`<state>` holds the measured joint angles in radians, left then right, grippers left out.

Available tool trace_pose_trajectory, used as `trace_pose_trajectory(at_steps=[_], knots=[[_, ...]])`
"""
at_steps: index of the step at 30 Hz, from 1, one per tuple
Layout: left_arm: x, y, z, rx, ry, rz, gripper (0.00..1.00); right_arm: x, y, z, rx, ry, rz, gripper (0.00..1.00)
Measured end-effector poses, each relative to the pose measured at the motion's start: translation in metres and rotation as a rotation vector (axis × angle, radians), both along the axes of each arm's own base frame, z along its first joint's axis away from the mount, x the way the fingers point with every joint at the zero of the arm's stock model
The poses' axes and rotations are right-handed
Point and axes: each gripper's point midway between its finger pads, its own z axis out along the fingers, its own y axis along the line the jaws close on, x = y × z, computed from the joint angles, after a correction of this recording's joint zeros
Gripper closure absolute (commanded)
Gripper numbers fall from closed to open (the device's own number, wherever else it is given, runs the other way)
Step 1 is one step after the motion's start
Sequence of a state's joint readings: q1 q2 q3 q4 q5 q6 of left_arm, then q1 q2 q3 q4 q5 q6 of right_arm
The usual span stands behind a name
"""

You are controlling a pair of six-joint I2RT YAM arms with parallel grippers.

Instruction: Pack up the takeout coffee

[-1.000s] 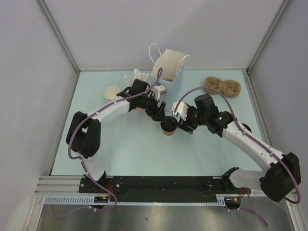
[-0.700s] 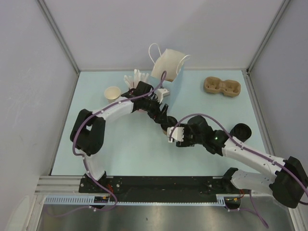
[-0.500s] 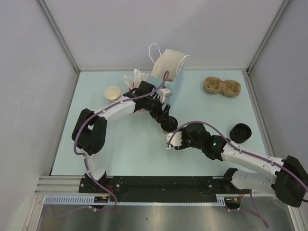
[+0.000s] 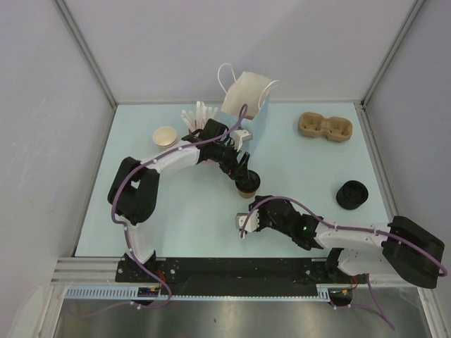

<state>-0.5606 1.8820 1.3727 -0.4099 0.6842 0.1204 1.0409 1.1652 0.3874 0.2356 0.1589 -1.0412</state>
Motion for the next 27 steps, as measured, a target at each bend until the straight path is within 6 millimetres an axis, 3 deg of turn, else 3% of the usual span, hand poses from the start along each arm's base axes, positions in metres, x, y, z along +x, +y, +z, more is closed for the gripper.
trace_pose_trajectory(at_steps=[14,22,27], knots=[[-0.001,-0.001,-0.003,-0.002,0.016,0.002,0.13,0.013,0.011,0.024,0.127,-0.144,-0.019,0.52],[-0.002,-0.002,-0.004,-0.005,0.025,0.002,0.14,0.005,0.0,0.001,0.099,-0.15,0.006,0.53],[-0.002,-0.002,-0.004,-0.008,0.028,-0.001,0.13,0.007,0.005,0.01,0.136,-0.177,0.007,0.53]])
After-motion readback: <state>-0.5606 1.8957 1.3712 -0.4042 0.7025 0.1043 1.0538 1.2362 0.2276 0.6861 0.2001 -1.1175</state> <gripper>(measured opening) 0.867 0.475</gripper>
